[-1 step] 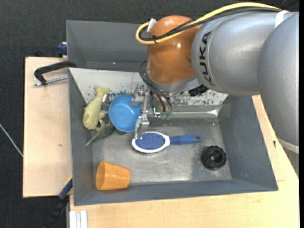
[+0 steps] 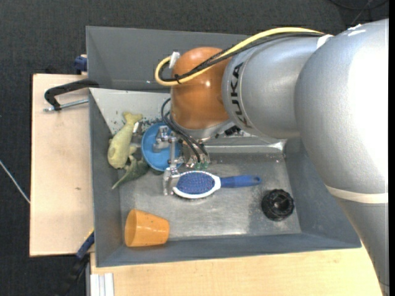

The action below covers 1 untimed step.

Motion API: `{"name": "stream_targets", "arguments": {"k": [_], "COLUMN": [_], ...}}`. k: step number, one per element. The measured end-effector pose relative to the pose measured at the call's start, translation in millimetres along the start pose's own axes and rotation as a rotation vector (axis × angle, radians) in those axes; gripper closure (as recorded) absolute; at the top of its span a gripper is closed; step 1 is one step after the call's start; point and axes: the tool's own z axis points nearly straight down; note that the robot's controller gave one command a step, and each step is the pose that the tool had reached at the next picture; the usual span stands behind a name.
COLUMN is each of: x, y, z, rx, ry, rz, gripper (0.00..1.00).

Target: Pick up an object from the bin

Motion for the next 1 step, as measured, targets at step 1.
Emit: {"name": "stream_targets", "arguments": {"k": [1], "x": [-2.0], "y": [-1.2], "z": [-4.0], "rx": [0.0], "ry": [-0.007], "rz": [0.003], "gripper": [1.0]}}
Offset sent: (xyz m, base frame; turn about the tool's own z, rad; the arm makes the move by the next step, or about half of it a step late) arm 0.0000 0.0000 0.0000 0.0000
